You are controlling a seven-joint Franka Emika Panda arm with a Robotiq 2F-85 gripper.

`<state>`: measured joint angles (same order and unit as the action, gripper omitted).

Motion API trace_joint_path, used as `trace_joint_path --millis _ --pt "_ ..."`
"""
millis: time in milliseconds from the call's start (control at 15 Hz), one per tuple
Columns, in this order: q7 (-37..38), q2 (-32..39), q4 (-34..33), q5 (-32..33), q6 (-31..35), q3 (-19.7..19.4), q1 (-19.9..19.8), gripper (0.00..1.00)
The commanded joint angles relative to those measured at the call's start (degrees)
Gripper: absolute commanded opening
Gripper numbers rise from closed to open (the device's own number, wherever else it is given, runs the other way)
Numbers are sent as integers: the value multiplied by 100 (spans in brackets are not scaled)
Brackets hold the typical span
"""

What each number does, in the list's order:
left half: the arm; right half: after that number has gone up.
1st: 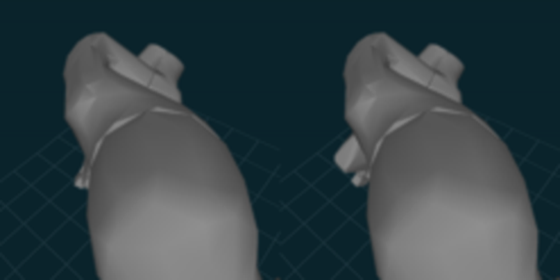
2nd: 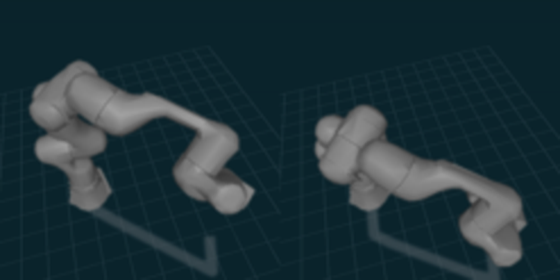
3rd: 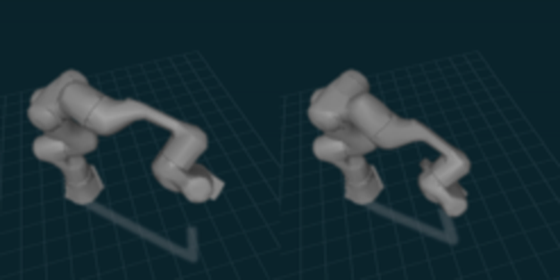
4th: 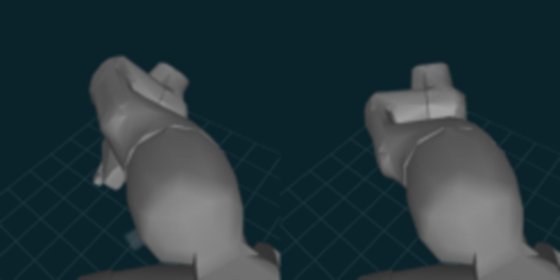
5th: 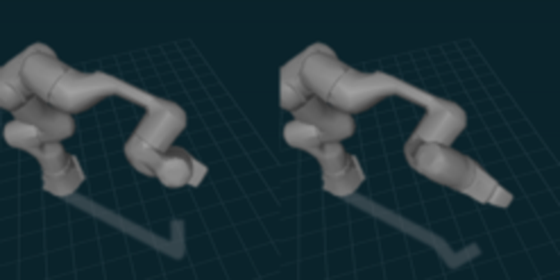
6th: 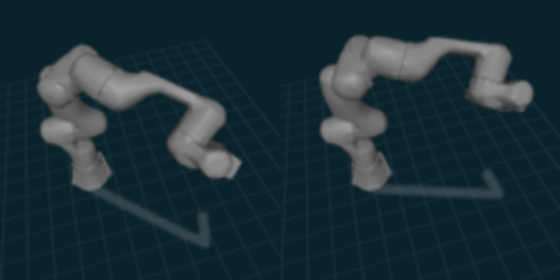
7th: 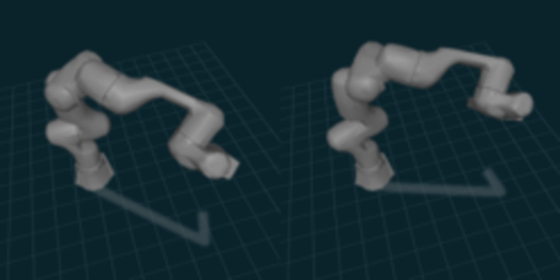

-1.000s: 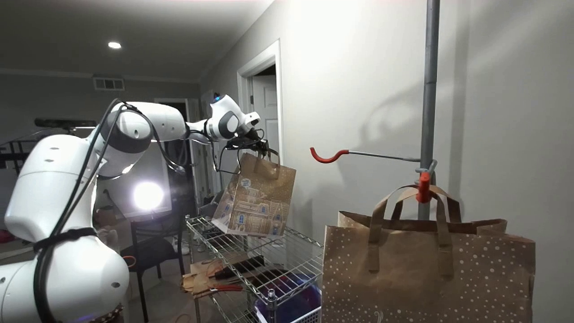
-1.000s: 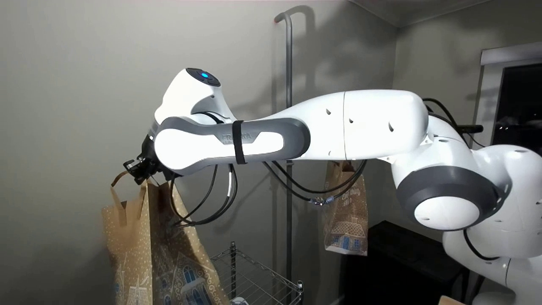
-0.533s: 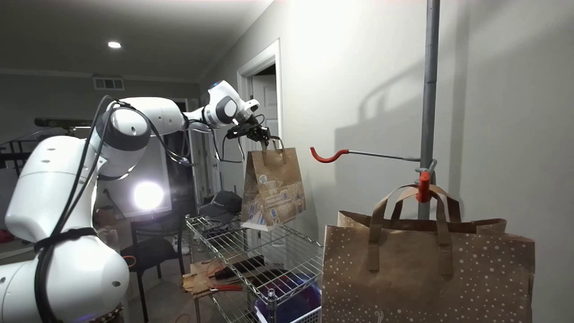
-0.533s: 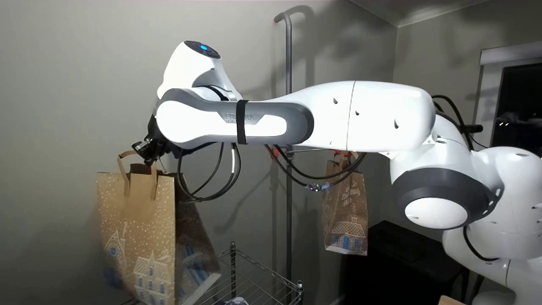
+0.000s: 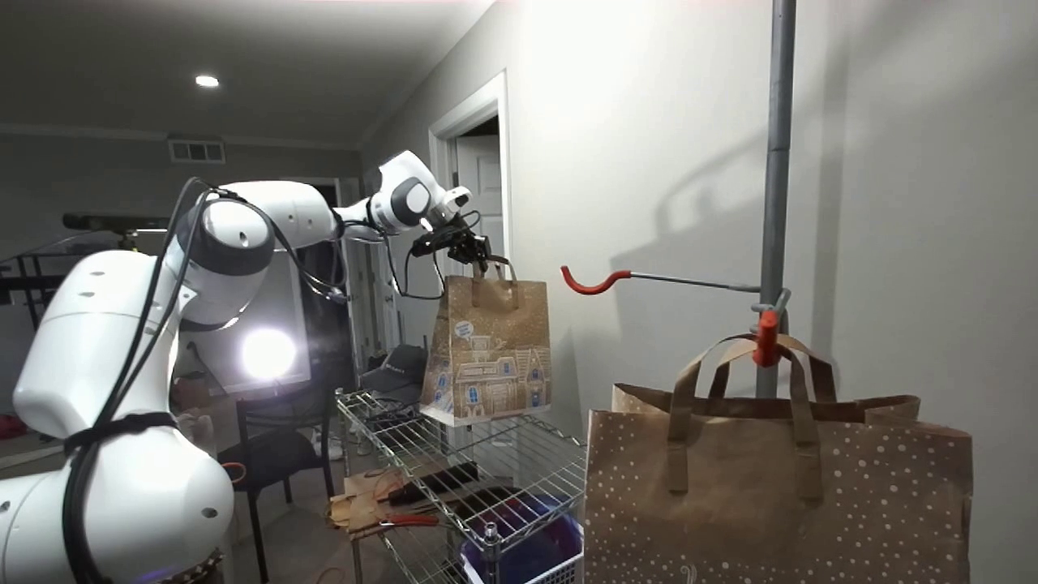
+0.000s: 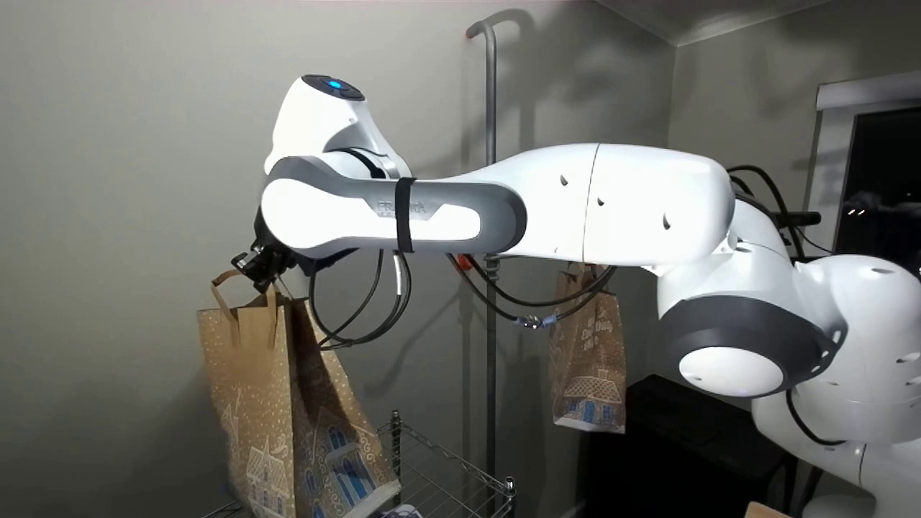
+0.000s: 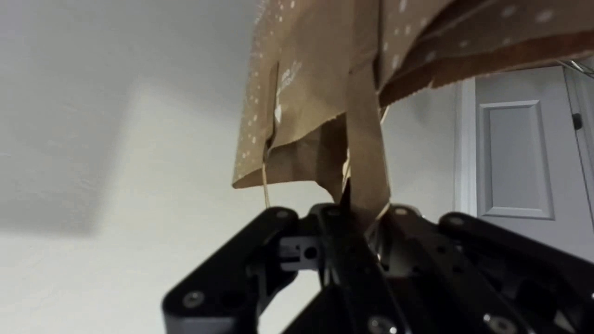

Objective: Move both paper bags from the hooks and place them on the top shelf of the rack

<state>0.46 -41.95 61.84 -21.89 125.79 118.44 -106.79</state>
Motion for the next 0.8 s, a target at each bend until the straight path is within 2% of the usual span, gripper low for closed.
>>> trace_joint_path --millis 0,67,200,733 --pt "-195 -149 -145 -155 -129 -111 -77 4" --pt "-253 -128 -139 -174 -238 -73 -80 30" --pt "-160 -182 -160 -134 -321 -133 -52 36" --pt "-181 -185 -312 -185 -544 -189 -67 87"
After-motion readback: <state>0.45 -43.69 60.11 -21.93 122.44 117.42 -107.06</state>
